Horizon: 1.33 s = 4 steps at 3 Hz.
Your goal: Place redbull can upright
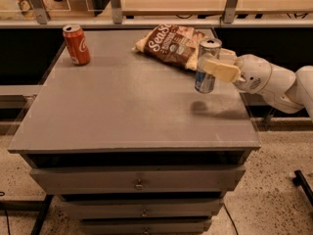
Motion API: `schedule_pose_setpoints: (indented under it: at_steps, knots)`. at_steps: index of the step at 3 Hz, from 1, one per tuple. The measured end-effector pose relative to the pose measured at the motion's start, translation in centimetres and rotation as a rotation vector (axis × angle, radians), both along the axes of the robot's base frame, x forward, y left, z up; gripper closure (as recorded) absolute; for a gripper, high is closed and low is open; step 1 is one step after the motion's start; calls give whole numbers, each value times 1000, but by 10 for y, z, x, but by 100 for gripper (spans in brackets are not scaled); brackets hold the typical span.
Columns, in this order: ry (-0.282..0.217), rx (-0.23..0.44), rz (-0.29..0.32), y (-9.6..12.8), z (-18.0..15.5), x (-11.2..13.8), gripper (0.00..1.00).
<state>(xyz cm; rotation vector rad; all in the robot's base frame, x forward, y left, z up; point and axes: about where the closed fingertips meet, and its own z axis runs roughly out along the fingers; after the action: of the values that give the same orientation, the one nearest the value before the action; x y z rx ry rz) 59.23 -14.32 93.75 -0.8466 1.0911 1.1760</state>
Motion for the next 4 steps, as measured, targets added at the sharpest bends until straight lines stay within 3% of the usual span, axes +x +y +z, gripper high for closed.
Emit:
schedule_pose_setpoints:
  at_steps: [2, 4]
  knots:
    - [17, 51, 21, -25, -20, -16, 59]
    - [-20, 35, 39, -34, -29, -22, 12]
